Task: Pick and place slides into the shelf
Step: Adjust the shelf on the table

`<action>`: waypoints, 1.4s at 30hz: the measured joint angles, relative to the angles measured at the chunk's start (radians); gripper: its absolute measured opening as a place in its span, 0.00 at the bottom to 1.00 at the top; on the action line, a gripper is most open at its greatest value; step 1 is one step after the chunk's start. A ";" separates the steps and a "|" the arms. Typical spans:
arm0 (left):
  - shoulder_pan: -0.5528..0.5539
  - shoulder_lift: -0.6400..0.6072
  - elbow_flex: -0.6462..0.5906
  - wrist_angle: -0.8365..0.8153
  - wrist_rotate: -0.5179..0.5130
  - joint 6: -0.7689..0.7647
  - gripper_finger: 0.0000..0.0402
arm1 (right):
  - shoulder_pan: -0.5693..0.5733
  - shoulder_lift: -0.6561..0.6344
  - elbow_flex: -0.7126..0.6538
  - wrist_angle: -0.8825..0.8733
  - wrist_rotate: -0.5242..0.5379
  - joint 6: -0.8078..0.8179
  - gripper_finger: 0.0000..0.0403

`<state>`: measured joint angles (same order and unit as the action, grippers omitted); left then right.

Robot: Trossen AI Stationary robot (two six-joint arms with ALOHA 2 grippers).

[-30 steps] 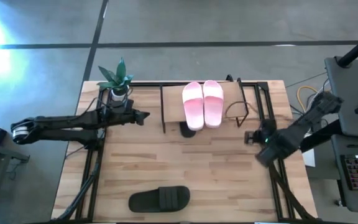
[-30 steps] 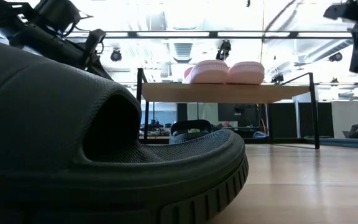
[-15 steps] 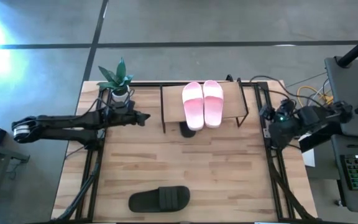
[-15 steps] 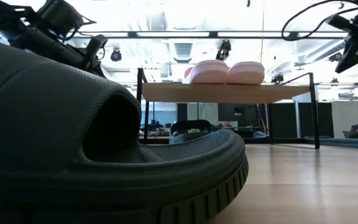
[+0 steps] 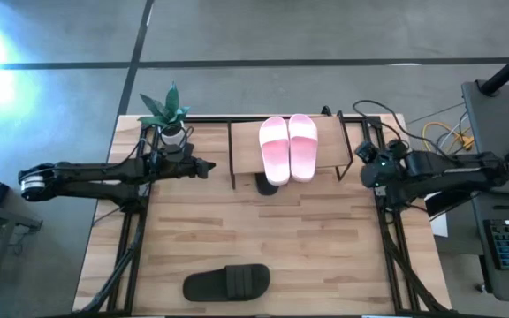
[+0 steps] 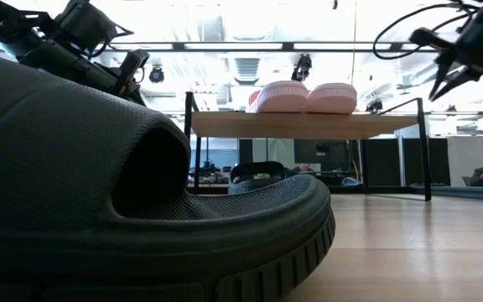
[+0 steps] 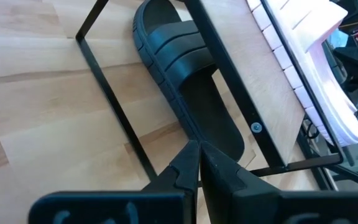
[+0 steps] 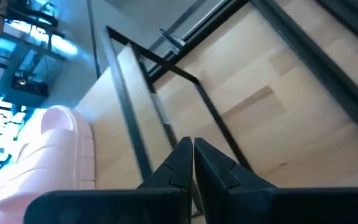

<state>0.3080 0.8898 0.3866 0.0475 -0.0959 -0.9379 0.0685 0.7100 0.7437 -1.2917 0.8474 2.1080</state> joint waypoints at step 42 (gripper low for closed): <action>-0.002 -0.008 0.000 -0.005 0.121 0.049 0.00 | 0.015 0.203 0.181 -0.051 -0.284 -0.277 0.02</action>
<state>0.3061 0.8816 0.3865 0.0425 0.0248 -0.8890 0.0830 0.9130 0.9251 -1.3428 0.5630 1.8309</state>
